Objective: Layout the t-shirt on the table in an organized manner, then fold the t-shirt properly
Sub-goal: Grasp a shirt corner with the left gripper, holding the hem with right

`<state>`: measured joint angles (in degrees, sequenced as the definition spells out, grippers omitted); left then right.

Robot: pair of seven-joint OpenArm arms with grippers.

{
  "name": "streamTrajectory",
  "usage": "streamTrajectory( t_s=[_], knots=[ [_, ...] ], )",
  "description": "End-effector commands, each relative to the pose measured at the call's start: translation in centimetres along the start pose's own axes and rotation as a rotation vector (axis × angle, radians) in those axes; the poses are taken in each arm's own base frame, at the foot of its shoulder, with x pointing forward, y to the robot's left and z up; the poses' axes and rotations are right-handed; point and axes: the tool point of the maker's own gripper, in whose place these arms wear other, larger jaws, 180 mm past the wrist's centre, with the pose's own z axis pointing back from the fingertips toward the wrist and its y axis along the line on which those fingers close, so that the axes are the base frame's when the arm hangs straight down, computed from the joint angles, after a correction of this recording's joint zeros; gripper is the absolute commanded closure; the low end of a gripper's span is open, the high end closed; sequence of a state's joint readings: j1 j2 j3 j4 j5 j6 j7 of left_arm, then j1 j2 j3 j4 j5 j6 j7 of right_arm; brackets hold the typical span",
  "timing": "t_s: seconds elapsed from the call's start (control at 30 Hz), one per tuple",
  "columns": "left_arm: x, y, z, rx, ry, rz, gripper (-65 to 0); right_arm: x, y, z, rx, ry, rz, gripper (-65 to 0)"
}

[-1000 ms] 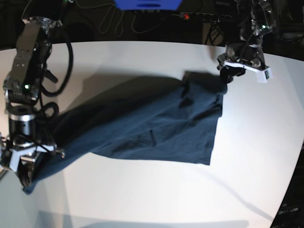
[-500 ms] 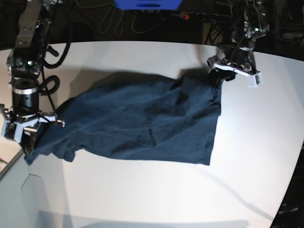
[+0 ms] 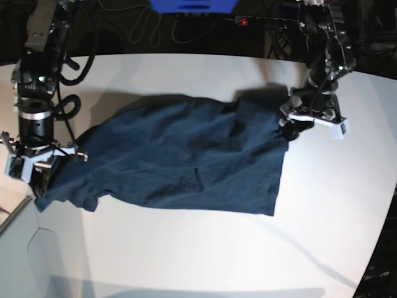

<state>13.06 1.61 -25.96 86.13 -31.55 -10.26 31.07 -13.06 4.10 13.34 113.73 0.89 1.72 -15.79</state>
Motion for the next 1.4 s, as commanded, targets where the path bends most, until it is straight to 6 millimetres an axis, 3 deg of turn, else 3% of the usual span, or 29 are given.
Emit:
streamTrajectory(
  t_s=[0.0, 0.17, 0.37, 0.8, 1.0, 1.07, 1.23, 1.37],
  knots=[
    [0.5, -0.1, -0.3, -0.008, -0.016, 0.002, -32.9, 1.5, -0.3, -0.1, -0.006, -0.057, 0.007, 0.0],
    [-1.2, 0.6, -1.3, 0.007, 0.035, 0.025, -32.8, 1.5, -0.3, -0.1, -0.006, -0.055, 0.007, 0.0],
    [-2.7, -0.1, -2.2, -0.015, 0.091, -0.004, -31.4, 0.8, -0.3, -0.4, -0.007, -0.04, 0.006, 0.0],
    [-3.2, -0.8, -2.2, -0.039, 0.109, -0.021, 0.0, 0.7, -0.3, -0.4, -0.007, -0.036, 0.006, 0.0],
    [-3.0, 0.0, -2.0, -0.023, 0.111, -0.034, -7.0, 0.6, -0.3, -0.4, -0.007, -0.035, 0.006, 0.0],
    [-3.5, 0.4, -1.6, -0.015, 0.12, -0.034, -12.2, 0.5, -0.3, -0.5, -0.007, -0.03, 0.006, 0.0],
    [-1.9, -0.7, 0.3, -0.039, 0.063, -0.076, -27.9, 0.5, -0.3, -0.5, -0.007, -0.031, 0.008, 0.0],
    [-1.3, -1.0, 0.4, -0.047, 0.049, -0.081, -28.3, 0.4, -0.2, -0.4, -0.006, -0.029, 0.008, 0.0]
  ],
)
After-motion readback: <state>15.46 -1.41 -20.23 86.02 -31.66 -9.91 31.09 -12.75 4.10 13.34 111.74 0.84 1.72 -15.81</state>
